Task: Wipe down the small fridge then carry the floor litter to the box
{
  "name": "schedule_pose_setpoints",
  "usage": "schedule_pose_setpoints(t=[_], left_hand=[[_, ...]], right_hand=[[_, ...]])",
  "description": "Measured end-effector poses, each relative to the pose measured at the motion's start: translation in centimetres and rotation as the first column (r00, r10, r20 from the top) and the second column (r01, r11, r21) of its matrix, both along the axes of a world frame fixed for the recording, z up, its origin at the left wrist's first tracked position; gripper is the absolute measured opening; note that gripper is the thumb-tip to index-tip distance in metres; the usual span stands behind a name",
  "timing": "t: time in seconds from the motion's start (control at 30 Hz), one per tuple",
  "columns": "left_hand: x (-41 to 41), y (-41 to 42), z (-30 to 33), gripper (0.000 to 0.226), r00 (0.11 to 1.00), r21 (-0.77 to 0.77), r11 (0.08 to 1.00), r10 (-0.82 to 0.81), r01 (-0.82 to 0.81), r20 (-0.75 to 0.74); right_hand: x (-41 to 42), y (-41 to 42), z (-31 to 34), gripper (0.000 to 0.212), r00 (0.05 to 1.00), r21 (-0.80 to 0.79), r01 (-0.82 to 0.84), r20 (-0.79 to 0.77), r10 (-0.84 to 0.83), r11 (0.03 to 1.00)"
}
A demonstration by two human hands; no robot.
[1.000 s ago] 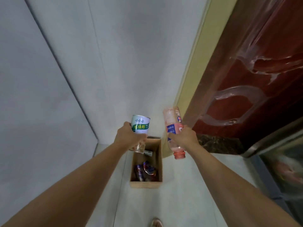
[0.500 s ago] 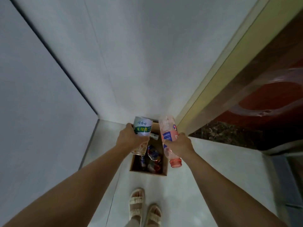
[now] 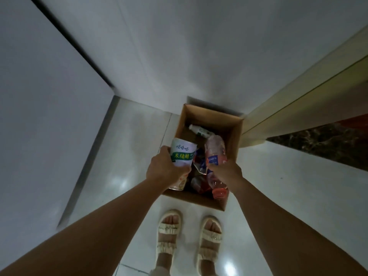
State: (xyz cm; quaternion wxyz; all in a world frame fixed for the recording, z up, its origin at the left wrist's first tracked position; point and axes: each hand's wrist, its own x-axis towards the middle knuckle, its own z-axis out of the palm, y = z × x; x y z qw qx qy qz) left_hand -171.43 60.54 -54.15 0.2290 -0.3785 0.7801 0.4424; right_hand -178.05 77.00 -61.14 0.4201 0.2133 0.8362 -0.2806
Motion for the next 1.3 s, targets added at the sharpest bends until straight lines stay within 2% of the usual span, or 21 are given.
schedule_pose_setpoints(t=[0.13,0.27,0.4,0.57,0.73,0.87,1.0,1.13,1.3], left_hand=[[-0.5,1.2,-5.6,0.069,1.000,0.025,1.000,0.016,-0.015,-0.013],[-0.8,1.9,-9.8,0.066,1.000,0.023,1.000,0.005,-0.004,-0.009],[-1.2,2.3,-12.6,0.062,0.999,0.004,1.000,-0.013,0.013,0.038],[-2.3,3.5,-14.3,0.066,0.993,-0.014,0.998,-0.065,0.067,0.094],[-3.2,4.6,-16.4,0.072,0.981,-0.074,0.992,-0.092,0.105,0.169],[-3.4,5.0,-19.3,0.072,0.971,-0.074,0.996,-0.030,0.049,0.238],[-3.5,5.5,-21.3,0.069,0.967,-0.110,0.991,-0.049,0.079,0.251],[-3.2,5.7,-20.9,0.076,0.965,-0.092,0.990,-0.076,0.102,0.251],[-2.6,5.9,-17.2,0.062,0.978,-0.045,0.993,-0.096,0.106,0.185]], right_hand=[[-0.8,-0.4,-7.2,0.086,1.000,0.007,-0.006,-0.017,0.006,1.000],[-1.4,-0.6,-12.5,0.077,0.998,0.008,0.055,-0.004,-0.055,0.998],[-1.8,-0.8,-14.8,0.068,0.997,0.005,0.077,0.005,-0.077,0.997],[-2.2,-0.9,-14.2,0.076,0.999,0.046,0.005,0.043,-0.007,0.999],[-2.9,-0.5,-13.1,0.052,0.995,-0.056,0.089,0.039,-0.087,0.994],[-3.7,-0.4,-13.7,0.050,0.999,-0.109,0.040,0.000,-0.041,0.993],[-4.1,0.0,-14.1,0.047,0.997,-0.105,-0.070,-0.025,0.068,0.992],[-3.4,0.2,-13.8,0.052,1.000,-0.132,-0.023,-0.005,0.022,0.991],[-2.4,0.5,-10.9,0.055,1.000,-0.171,-0.023,-0.012,0.021,0.985]])
